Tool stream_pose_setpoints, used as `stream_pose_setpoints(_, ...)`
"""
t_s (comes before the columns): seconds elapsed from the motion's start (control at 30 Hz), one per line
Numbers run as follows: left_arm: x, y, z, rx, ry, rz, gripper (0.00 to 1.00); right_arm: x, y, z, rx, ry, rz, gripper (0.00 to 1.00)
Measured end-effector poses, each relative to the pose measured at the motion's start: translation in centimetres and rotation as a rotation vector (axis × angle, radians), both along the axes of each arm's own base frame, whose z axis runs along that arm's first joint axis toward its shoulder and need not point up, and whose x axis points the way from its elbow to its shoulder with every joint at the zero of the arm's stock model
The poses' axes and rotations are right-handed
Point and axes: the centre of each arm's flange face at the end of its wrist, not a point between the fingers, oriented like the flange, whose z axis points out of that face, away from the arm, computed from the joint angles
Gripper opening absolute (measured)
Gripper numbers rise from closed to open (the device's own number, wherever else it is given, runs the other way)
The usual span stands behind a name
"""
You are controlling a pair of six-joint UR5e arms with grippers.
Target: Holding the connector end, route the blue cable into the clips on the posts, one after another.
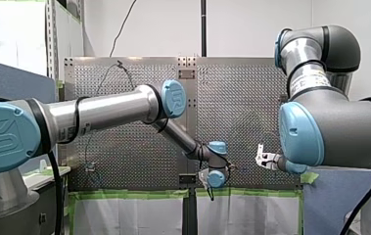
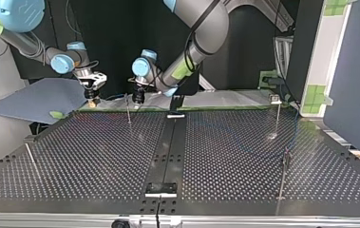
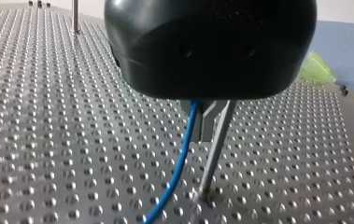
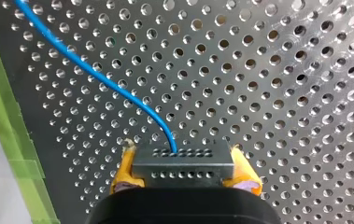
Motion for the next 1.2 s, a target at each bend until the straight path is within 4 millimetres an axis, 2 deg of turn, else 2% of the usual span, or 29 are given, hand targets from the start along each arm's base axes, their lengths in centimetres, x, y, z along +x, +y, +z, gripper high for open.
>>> stream_pose_setpoints(0.23,1.6,1.5,-1.6,0.018,0.021,0.010,0.02,0.0,-0.8,-0.2,-0.009,0.000,0.001,0.00)
stream_pose_setpoints(0.63,4.8,2.9,-0.6,0.017,0.028,0.023,0.02,0.0,-2.9,0.9,-0.049,-0.006,0.003,0.00)
stream_pose_setpoints(0.87,5.4,3.5,-0.6,0.020,0.033,0.027,0.02,-0.2,-3.6,1.1,-0.058,-0.013,0.006,0.00)
stream_pose_setpoints(1.2,6.1,4.0,-0.5,0.018,0.032,0.015,0.05,-0.3,-4.1,-0.5,-0.025,0.002,0.010,0.00)
